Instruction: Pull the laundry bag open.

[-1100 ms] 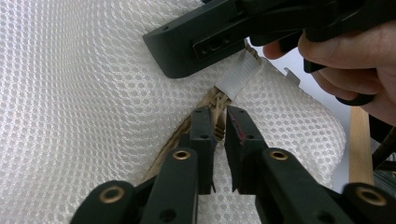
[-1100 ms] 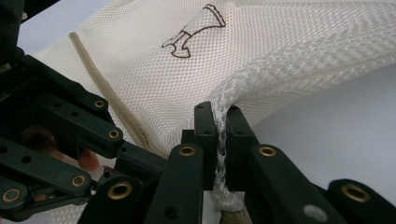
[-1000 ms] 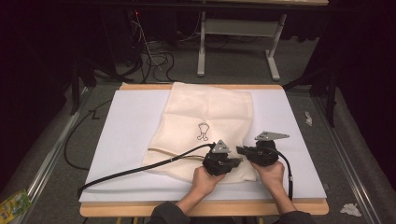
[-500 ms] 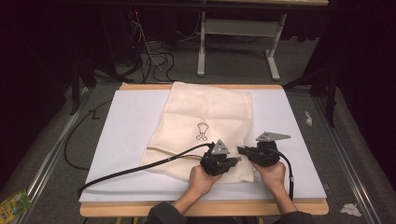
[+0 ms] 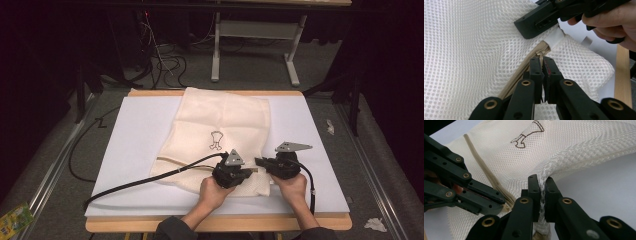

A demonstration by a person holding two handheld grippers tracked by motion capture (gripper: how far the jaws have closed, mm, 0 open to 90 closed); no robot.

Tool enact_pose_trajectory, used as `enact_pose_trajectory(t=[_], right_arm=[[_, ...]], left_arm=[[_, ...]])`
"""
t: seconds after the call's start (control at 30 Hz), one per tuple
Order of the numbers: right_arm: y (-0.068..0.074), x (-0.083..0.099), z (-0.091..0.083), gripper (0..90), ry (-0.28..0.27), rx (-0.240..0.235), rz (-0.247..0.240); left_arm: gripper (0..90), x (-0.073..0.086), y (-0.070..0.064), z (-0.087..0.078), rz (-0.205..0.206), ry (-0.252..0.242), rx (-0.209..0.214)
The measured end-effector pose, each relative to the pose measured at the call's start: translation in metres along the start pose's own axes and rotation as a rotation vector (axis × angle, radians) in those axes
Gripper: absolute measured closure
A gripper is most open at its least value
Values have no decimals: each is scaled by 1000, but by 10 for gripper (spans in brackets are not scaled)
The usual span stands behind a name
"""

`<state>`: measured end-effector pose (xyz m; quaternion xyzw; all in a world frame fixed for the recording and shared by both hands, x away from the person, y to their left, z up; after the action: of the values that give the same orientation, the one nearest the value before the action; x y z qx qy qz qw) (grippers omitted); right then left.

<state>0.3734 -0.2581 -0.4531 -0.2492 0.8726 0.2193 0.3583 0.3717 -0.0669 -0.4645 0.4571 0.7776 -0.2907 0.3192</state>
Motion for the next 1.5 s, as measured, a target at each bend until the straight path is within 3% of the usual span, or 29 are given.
enact_pose_trajectory(t=[0.3, 0.5, 0.7, 1.5], right_arm=[[0, 1, -1, 877, -1, -4, 0], [-1, 1, 0, 877, 2, -1, -4], [-2, 1, -1, 877, 1, 1, 0], [-3, 2, 0, 876, 11, 8, -4]], left_arm=[[870, 1, 1, -2, 9, 6, -10], [870, 4, 4, -4, -15, -3, -4], [870, 6, 7, -10, -12, -2, -25], [870, 13, 16, -23, -41, -9, -27]])
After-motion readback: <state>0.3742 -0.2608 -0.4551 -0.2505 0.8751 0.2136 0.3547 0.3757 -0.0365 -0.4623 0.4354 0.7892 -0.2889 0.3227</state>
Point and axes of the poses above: each handheld gripper's, and its own axes: z roughly forward along the jaws, x roughly out of its underside, y roughly to its left, the point moved 2 cm from there along z, roughly forward along the jaws, and after that the axes turned 4 degrees about y, right-handed, at the moved point
